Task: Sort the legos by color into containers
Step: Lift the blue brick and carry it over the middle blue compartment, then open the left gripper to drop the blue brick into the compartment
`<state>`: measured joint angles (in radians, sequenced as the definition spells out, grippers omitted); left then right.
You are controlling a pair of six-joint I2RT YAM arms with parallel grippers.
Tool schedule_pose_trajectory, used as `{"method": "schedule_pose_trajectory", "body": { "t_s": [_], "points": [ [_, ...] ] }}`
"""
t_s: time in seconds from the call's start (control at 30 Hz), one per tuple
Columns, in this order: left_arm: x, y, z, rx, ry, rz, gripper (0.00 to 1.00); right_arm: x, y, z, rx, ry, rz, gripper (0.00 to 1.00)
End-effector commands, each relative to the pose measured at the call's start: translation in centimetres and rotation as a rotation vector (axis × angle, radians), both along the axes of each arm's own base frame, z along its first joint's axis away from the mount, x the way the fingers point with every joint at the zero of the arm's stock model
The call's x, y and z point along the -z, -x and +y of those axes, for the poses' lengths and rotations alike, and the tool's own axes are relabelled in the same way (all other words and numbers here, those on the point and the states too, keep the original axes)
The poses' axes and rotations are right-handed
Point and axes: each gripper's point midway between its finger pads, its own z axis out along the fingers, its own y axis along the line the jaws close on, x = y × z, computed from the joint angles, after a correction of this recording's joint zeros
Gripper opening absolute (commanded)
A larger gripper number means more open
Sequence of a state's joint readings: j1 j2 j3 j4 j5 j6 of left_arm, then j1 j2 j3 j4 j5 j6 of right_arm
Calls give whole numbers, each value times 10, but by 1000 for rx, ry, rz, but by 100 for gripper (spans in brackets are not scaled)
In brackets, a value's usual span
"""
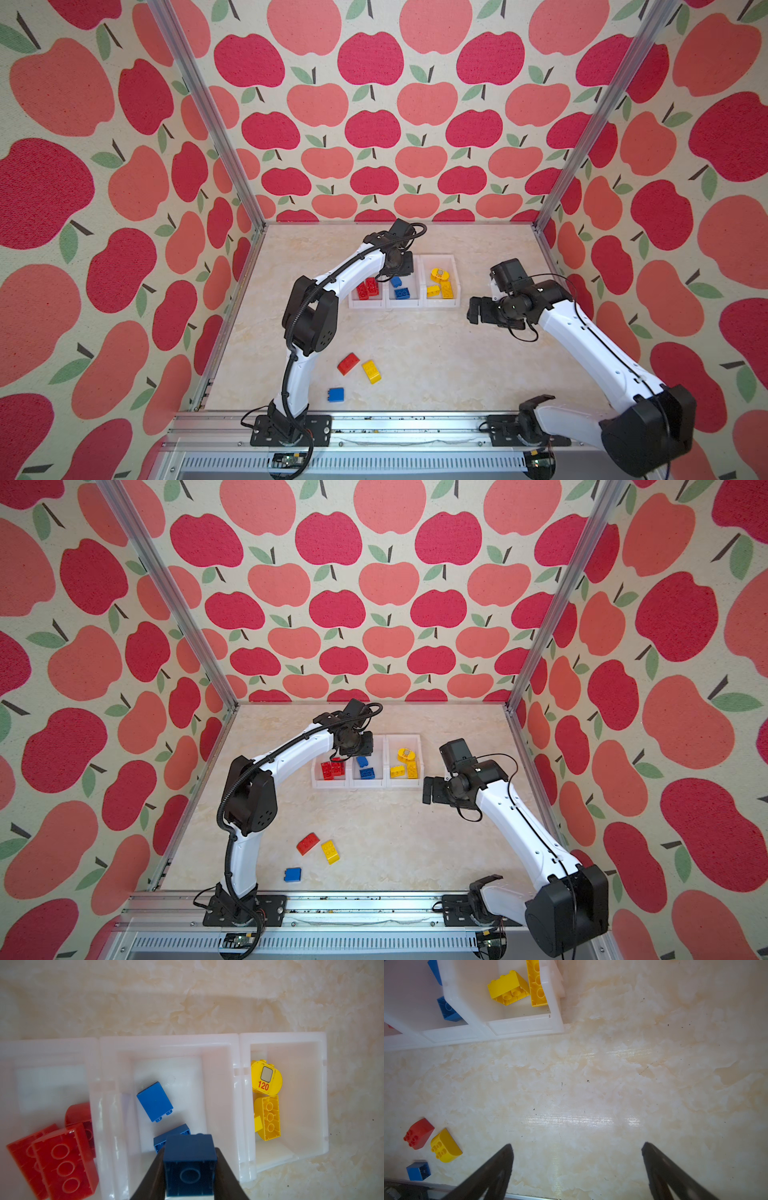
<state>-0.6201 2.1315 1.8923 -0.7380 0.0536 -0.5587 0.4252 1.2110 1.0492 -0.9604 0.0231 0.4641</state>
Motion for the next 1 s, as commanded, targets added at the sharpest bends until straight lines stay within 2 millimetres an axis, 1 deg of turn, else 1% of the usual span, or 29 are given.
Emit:
{"method": "schedule_pose_trajectory", "body": {
  "t_s": [0.0,0.2,0.4,0.47,0.8,0.97],
  "points": [
    [3,-7,-8,16,6,-1,27,0,7,-3,-22,-2,14,99],
    [13,-12,-14,23,-3,8,36,-2,3,-6,-19,-10,6,99],
    [14,-16,-14,17,-13,5,51,-1,-2,-8,-27,-23,12,99],
    [13,-17,-13,9,-15,2,55,-1,-4,-7,-35,-29,14,99],
    [4,-10,-4,-17,-39,-9,64,0,-12,-3,-67,-41,18,99],
    [-4,1,4,-36,-52,-15,68,-1,-16,-2,-83,-49,15,99]
  ]
}}
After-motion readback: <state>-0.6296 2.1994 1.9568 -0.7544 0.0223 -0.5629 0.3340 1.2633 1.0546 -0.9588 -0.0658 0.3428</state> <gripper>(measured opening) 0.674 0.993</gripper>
